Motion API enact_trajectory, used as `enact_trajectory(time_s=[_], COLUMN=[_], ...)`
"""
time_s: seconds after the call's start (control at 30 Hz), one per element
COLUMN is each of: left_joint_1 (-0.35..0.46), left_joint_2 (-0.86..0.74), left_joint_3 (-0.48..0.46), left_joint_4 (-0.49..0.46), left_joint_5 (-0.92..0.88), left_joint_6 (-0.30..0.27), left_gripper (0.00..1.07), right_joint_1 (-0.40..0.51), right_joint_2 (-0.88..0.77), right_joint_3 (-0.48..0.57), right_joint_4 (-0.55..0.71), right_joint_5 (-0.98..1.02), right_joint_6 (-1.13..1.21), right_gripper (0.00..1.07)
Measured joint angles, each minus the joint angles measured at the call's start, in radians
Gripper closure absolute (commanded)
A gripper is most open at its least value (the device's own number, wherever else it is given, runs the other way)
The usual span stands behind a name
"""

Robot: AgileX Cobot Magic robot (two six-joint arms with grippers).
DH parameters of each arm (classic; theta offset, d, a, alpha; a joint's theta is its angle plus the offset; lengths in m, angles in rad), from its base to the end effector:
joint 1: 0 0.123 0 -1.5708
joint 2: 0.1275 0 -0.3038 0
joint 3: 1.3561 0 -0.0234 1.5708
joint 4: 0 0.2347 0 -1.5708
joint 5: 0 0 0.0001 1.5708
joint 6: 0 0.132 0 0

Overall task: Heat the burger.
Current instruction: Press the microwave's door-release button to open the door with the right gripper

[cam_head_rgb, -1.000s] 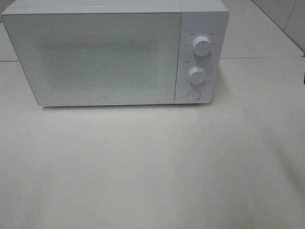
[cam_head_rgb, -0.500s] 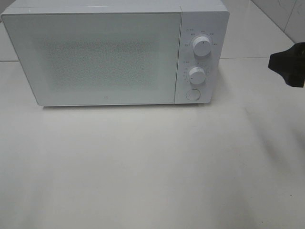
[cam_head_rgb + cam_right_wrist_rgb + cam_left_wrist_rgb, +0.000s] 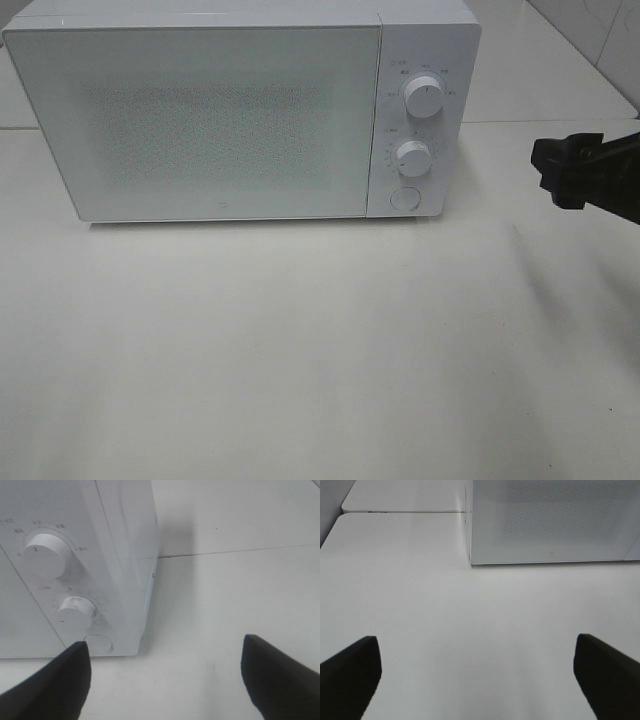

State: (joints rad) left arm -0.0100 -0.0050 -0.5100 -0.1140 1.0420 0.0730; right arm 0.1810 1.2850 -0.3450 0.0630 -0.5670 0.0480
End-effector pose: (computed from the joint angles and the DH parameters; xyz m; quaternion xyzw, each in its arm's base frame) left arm -0.0025 -0.0129 0.2567 0.0371 0.8421 -0.0401 0.5365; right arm 0.2474 0.0407 0.2242 -0.0218 0.8005 0.0708 0.5947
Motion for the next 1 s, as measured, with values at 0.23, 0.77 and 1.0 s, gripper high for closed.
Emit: enact_trajectory(time_s=[0.23, 0.77, 1.0], left_joint_1=[0.000, 0.000, 0.000], left_joint_2=[0.000, 0.000, 0.000], left_joint_3=[0.000, 0.000, 0.000], left_joint_4=[0.000, 0.000, 0.000], left_joint_5=[0.000, 0.000, 0.000], left_joint_6=[0.000, 0.000, 0.000], left_gripper=[0.06, 0.06, 0.06], right_joint_1=[0.035, 0.397, 0.484], right_joint_2=[0.107, 0.360, 0.424], right_joint_3=[0.026, 0.023, -0.019], right_joint_4=[0.118, 0.474, 0.505], right_joint_5=[-0.147, -0.455, -0.470], right_joint_6=[-0.060, -0.198, -0.218], right_gripper=[0.31, 0.31, 0.31])
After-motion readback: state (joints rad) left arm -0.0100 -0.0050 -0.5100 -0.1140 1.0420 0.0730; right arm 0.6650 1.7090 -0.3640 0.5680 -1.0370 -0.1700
